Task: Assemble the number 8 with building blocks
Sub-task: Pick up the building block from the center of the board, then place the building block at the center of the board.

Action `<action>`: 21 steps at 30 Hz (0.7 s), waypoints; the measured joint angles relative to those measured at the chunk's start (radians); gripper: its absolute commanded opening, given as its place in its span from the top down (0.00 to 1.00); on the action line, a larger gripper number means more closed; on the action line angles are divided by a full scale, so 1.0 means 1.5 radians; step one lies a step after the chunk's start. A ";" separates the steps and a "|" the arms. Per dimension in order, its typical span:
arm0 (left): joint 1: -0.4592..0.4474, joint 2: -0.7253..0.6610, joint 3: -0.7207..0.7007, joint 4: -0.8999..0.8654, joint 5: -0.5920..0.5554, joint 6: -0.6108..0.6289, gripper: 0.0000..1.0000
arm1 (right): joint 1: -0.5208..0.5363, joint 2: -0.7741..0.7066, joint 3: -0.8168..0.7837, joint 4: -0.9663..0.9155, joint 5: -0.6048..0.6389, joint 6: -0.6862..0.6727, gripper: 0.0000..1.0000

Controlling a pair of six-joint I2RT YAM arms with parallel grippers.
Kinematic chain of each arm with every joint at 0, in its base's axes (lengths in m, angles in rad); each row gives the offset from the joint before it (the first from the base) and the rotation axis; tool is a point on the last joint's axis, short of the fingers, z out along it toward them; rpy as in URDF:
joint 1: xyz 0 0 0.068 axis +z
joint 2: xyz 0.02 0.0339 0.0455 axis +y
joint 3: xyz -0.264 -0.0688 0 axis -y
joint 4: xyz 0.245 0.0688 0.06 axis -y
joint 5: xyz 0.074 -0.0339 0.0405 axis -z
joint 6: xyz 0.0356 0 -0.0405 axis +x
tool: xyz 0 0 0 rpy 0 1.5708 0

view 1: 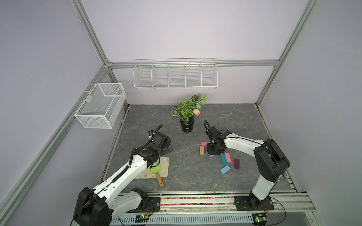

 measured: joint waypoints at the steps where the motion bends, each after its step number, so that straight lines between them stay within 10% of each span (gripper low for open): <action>1: 0.000 0.000 0.000 0.000 0.000 0.000 0.00 | 0.000 0.000 0.000 -0.002 0.004 -0.005 0.90; 21: 0.000 -0.005 0.000 0.000 -0.001 0.000 0.00 | 0.043 -0.156 -0.080 -0.096 -0.101 -0.116 0.76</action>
